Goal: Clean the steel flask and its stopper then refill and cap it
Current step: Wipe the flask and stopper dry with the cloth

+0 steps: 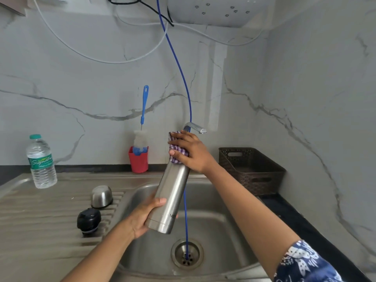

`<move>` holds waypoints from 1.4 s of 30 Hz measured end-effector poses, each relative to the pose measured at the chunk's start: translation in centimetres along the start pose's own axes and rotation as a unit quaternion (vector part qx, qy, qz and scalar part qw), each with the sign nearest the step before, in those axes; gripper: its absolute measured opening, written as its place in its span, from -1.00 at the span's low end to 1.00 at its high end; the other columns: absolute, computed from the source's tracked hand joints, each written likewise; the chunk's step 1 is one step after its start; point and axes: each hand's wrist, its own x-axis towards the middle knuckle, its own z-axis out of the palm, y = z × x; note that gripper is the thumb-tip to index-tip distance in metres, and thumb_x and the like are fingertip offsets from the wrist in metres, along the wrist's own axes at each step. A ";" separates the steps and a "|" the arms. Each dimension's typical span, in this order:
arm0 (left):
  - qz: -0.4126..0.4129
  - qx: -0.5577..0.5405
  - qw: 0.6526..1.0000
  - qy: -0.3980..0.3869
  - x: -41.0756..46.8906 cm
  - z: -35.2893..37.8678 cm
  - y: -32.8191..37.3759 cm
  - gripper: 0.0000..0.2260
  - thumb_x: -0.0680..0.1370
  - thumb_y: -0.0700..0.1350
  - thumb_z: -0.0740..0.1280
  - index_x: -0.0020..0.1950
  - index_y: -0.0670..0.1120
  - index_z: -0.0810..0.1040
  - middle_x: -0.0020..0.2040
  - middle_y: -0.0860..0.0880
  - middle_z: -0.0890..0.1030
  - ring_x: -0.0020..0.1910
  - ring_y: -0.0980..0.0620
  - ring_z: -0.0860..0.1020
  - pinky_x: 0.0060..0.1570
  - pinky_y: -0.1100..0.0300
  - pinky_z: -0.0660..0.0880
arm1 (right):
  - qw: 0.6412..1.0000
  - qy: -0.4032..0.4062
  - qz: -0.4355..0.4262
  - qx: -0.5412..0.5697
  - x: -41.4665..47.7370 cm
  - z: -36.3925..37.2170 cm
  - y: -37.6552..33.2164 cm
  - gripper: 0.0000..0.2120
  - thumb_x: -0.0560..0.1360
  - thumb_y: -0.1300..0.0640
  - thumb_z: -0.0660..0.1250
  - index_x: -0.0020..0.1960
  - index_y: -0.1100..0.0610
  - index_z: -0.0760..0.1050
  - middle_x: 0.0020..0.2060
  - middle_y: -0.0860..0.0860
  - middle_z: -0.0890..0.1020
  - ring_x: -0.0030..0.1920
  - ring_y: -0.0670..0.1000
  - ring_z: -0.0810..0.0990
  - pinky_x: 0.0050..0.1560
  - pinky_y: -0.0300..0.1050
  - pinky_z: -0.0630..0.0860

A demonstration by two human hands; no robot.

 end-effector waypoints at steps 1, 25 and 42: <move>0.008 0.034 0.999 0.006 -0.1 0.1 0.2 -0.01 -0.07 0.16 0.65 0.32 0.05 0.40 0.12 -0.23 0.61 0.00 -0.21 0.63 -0.07 -0.02 0.57 | 1.000 -0.003 0.003 -0.009 -0.2 -0.2 0.3 -0.45 0.46 -0.28 0.12 0.23 0.04 0.57 0.31 -0.04 0.52 0.39 0.06 0.33 0.34 0.12 0.33; 0.283 0.630 0.688 0.222 1.6 -1.0 -1.6 -0.20 0.21 0.27 0.40 0.42 0.21 0.26 0.17 0.10 0.52 0.00 0.04 0.54 -0.12 0.10 0.57 | 0.970 0.086 0.225 -0.016 -7.1 -2.9 -1.6 -0.65 0.48 -0.24 0.23 -0.07 0.05 0.50 -0.17 0.04 0.63 -0.14 0.09 0.58 -0.10 -0.04 0.50; 0.144 0.405 0.903 0.012 2.0 -1.1 -2.2 -0.12 0.05 0.29 0.58 0.30 0.30 0.29 0.26 0.20 0.47 0.20 0.16 0.49 0.17 0.23 0.47 | 0.954 0.092 -0.256 -0.129 -9.0 -3.5 3.2 -0.47 0.54 -0.22 0.17 0.21 0.21 0.48 0.10 0.22 0.57 0.14 0.20 0.52 0.19 0.02 0.47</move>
